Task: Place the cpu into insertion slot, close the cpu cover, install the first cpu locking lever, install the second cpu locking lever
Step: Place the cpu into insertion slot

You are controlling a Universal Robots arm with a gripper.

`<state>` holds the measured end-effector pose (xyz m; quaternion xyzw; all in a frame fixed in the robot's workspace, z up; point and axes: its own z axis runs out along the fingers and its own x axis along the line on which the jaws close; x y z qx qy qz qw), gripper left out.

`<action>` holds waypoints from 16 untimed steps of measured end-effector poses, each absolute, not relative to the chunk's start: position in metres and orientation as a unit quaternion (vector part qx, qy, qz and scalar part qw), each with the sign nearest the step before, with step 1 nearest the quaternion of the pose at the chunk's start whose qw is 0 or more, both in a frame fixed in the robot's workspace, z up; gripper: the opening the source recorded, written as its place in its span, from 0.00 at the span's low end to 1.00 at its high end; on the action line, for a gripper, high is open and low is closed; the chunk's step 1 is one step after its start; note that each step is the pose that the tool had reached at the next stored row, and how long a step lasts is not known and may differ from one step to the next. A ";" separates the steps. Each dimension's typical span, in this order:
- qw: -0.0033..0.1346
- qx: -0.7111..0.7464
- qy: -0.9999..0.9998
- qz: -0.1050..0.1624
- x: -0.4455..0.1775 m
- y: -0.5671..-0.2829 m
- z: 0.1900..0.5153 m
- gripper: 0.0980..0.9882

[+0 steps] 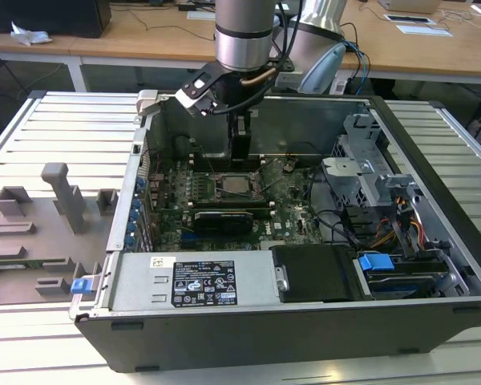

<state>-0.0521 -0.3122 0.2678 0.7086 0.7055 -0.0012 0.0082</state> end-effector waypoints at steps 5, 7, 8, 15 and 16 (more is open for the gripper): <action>0.008 0.709 0.706 -0.001 -0.052 -0.312 0.268 0.35; 0.008 0.709 0.706 -0.001 -0.052 -0.312 0.268 0.29; 0.008 0.709 0.706 -0.001 -0.052 -0.312 0.268 0.22; 0.008 0.709 0.706 -0.001 -0.052 -0.312 0.268 0.01; 0.008 0.709 0.706 -0.001 -0.052 -0.312 0.268 0.01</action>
